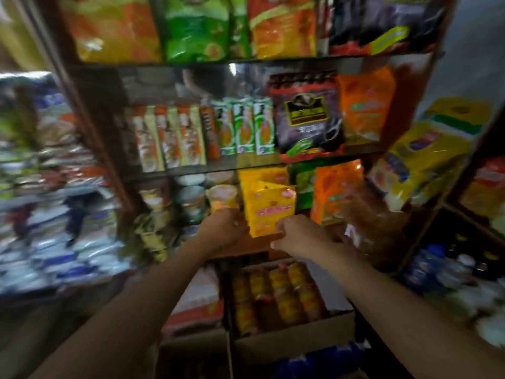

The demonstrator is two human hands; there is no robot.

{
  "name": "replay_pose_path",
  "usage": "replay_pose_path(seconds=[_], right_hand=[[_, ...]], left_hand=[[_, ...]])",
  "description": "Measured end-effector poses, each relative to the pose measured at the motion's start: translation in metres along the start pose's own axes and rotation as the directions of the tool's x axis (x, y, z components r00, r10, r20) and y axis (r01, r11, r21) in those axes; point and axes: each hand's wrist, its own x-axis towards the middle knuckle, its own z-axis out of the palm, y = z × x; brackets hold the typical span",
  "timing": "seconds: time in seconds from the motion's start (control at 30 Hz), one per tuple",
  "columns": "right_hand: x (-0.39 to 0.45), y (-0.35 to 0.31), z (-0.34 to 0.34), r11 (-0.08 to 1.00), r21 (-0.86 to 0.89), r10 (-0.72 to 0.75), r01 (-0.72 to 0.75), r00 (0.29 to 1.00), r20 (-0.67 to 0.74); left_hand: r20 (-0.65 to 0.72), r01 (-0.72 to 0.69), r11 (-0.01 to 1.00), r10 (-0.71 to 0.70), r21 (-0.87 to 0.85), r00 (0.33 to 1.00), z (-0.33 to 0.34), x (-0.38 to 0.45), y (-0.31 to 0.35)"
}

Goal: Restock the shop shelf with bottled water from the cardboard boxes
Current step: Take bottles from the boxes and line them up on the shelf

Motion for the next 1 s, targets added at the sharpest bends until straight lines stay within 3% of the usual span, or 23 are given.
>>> replay_pose_path(seconds=[0.17,0.37,0.47,0.67,0.77,1.0], right_hand=[[0.036,-0.076,0.072,0.994,0.058,-0.098,0.089,0.982,0.164],[0.071,-0.137,0.176,0.980,0.193,-0.117,0.046,0.921,0.372],[0.082,-0.148,0.244,0.963,0.267,-0.088,-0.044,0.882,0.463],[0.103,-0.137,0.388,0.911,0.263,0.078,-0.316,0.761,0.644],[0.115,-0.120,0.455,0.847,0.245,0.162,-0.472,0.668,0.726],[0.129,-0.078,0.608,0.791,0.150,0.272,-0.593,0.560,0.782]], left_hand=[[0.069,0.207,0.978,-0.205,-0.027,0.976,-0.013,-0.036,-0.103],[0.170,0.447,0.882,-0.422,-0.151,0.890,0.015,-0.058,-0.217],[0.281,0.564,0.799,-0.503,-0.208,0.817,0.055,-0.065,-0.273],[0.502,0.715,0.632,-0.532,-0.300,0.681,0.166,-0.063,-0.366],[0.573,0.772,0.564,-0.543,-0.293,0.614,0.226,-0.059,-0.399],[0.672,0.857,0.461,-0.561,-0.230,0.482,0.369,-0.044,-0.471]])
